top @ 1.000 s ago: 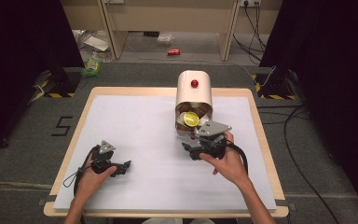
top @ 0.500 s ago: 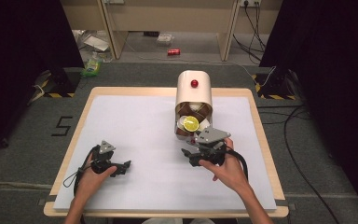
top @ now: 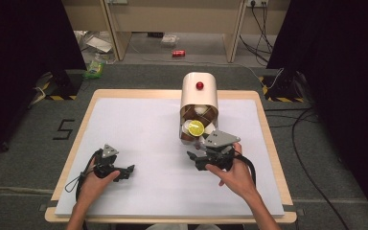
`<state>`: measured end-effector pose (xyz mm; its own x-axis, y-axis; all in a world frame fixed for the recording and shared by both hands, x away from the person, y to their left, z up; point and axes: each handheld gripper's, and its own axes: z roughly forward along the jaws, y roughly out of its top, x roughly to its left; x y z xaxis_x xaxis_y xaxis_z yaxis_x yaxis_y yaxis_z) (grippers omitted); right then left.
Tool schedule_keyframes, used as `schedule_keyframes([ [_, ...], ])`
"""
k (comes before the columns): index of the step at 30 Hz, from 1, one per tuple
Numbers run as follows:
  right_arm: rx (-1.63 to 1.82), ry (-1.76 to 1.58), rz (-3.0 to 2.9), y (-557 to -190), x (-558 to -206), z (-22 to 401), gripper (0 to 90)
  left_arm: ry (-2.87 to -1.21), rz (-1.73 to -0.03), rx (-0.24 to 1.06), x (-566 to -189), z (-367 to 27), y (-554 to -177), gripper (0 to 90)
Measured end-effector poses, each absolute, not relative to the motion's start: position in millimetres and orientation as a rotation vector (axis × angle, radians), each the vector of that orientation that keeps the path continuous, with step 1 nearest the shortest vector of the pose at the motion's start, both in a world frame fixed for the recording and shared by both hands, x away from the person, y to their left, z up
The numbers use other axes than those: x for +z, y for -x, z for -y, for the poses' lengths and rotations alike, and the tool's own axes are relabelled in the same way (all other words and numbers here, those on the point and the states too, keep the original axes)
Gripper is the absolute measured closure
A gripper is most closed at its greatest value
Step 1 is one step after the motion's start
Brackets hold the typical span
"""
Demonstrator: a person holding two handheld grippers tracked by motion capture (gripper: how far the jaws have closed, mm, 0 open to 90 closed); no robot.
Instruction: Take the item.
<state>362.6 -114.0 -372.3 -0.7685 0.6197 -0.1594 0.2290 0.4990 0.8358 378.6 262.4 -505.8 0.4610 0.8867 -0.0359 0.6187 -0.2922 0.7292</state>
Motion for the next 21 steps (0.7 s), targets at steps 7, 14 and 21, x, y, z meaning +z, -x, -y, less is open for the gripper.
schedule_keyframes([
  [7,1.19,-0.727,-2.278,-366.7,-369.3,116.9,20.9,-2.023,-1.25,0.499,-505.7,-262.4,-378.6,0.0],
  [14,1.221,-0.768,-2.26,-376.7,-366.2,117.2,18.9,-2.024,-1.25,0.499,-505.8,-262.4,-378.6,0.0],
  [21,1.248,-0.813,-2.215,-388.2,-359.5,114.1,24.1,-2.024,-1.25,0.499,-505.8,-262.3,-378.6,0.0],
])
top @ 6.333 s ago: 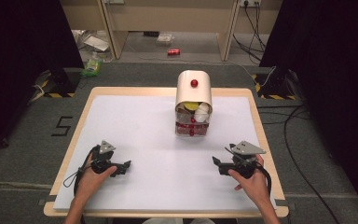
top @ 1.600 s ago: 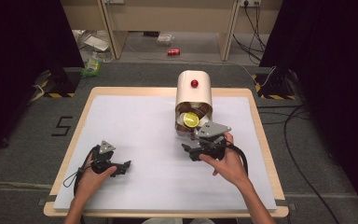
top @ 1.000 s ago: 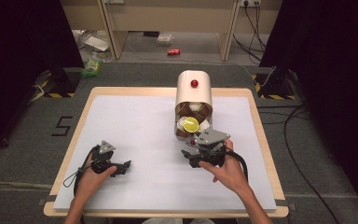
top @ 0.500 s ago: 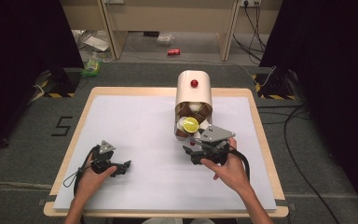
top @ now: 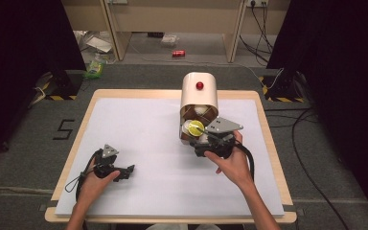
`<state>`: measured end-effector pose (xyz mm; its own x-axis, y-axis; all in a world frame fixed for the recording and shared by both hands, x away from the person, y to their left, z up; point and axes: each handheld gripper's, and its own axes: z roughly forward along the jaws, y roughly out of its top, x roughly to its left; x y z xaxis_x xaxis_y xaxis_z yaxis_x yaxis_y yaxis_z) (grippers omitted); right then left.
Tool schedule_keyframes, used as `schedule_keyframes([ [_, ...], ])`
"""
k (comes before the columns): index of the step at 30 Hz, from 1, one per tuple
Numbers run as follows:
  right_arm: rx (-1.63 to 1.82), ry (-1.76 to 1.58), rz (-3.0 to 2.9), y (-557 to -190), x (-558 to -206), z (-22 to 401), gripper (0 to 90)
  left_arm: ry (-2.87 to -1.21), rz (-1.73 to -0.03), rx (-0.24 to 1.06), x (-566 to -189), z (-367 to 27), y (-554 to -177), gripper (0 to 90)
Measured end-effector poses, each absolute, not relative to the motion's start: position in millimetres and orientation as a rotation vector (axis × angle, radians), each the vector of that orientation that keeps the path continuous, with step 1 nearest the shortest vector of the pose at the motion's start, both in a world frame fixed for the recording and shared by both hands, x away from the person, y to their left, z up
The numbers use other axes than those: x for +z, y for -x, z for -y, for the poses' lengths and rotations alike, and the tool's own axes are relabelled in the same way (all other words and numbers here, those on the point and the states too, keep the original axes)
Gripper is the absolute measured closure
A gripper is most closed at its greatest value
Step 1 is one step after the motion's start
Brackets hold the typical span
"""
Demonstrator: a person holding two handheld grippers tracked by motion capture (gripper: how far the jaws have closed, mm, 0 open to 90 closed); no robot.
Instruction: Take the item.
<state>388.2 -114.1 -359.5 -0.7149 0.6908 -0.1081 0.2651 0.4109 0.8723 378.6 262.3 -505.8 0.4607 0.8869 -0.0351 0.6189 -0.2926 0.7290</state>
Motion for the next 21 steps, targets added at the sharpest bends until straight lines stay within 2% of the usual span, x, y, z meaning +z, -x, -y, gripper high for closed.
schedule_keyframes([
  [11,1.213,-0.891,-2.19,-407.6,-360.4,104.0,31.8,-2.024,-1.251,0.499,-505.8,-262.3,-378.7,0.0],
  [21,1.171,-0.949,-2.209,-419.8,-367.9,97.2,31.9,-2.024,-1.25,0.499,-505.8,-262.4,-378.7,0.0],
])
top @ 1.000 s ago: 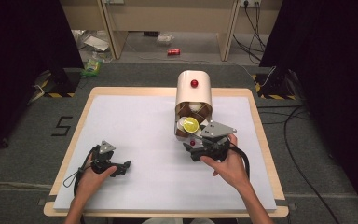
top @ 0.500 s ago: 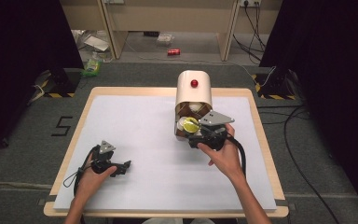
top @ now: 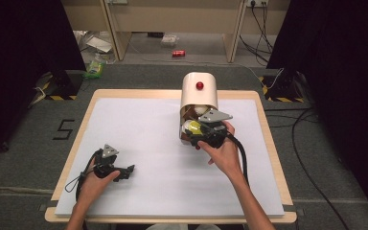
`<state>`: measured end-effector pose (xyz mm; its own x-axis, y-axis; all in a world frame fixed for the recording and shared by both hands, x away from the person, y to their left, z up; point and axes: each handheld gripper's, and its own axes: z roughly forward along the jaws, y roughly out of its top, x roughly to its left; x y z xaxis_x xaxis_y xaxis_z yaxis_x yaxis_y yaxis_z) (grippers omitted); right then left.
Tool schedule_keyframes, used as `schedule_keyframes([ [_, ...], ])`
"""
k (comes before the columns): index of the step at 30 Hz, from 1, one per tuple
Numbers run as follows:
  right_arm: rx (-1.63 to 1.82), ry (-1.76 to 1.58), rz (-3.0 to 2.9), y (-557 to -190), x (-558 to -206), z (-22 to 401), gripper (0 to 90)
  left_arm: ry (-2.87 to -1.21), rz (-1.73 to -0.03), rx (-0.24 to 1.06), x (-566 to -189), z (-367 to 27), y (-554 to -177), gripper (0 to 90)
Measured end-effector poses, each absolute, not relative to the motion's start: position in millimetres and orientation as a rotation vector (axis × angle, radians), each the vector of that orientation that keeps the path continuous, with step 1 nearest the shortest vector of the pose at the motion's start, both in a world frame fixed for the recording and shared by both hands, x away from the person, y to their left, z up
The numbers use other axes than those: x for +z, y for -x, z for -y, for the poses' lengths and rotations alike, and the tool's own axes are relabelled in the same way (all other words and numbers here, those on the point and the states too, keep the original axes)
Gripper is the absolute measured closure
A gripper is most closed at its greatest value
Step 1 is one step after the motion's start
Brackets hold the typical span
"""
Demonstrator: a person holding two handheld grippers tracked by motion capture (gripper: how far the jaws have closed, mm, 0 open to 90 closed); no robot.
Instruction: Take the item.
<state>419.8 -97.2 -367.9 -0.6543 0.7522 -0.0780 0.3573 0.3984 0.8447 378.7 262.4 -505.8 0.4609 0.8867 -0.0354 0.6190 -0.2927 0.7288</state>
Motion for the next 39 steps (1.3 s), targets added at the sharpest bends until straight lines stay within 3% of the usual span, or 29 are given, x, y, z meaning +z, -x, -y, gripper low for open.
schedule_keyframes([
  [11,1.183,-1.009,-2.216,-430.4,-373.8,100.2,31.3,-2.024,-1.25,0.499,-505.7,-262.4,-378.7,0.0],
  [15,1.219,-1.02,-2.23,-431.3,-375.3,101.0,37.7,-2.024,-1.25,0.498,-505.8,-262.3,-378.7,0.0],
  [20,1.218,-1.002,-2.226,-429.9,-374.0,101.3,38.2,-2.024,-1.25,0.498,-505.8,-262.4,-378.7,0.0],
  [39,1.255,-0.95,-2.181,-405.2,-346.2,124.0,38.4,-2.023,-1.25,0.498,-505.8,-262.5,-378.7,0.0],
])
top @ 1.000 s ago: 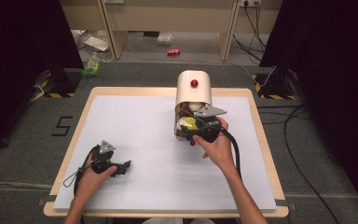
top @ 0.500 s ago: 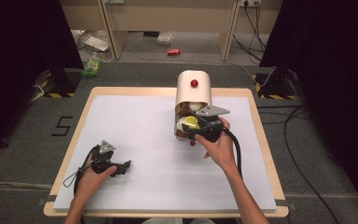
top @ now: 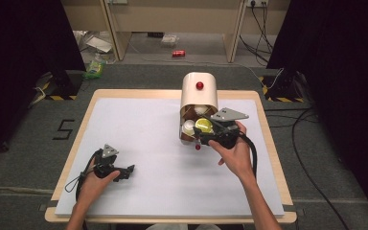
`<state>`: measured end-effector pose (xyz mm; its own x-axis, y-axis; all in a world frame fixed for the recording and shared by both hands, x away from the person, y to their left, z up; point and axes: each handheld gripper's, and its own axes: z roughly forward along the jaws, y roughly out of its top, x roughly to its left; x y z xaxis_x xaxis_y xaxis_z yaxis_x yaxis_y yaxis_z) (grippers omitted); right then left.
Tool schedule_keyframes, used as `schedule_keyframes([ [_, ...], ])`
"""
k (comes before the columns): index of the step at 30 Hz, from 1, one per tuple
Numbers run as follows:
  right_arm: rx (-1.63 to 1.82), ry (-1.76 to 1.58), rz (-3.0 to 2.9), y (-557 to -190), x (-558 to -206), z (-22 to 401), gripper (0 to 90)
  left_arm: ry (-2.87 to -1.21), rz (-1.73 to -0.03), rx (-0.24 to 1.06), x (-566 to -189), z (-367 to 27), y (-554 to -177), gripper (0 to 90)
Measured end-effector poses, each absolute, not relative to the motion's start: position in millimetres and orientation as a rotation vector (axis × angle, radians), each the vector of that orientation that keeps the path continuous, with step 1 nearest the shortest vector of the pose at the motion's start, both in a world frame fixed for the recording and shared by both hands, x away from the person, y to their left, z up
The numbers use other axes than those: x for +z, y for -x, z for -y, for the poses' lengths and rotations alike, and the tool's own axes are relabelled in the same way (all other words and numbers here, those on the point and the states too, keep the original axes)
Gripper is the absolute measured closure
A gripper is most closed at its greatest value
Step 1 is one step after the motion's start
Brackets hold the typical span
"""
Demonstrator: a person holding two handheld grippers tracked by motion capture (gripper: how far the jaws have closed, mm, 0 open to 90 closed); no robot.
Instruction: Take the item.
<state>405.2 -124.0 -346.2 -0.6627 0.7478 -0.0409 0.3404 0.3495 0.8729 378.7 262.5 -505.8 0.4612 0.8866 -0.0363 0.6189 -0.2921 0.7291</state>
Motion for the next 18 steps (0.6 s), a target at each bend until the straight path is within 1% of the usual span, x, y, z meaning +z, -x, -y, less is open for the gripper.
schedule_keyframes([
  [18,1.262,-0.995,-2.119,-389.9,-335.4,164.5,38.4,-2.023,-1.251,0.497,-505.7,-262.4,-378.6,0.0],
])
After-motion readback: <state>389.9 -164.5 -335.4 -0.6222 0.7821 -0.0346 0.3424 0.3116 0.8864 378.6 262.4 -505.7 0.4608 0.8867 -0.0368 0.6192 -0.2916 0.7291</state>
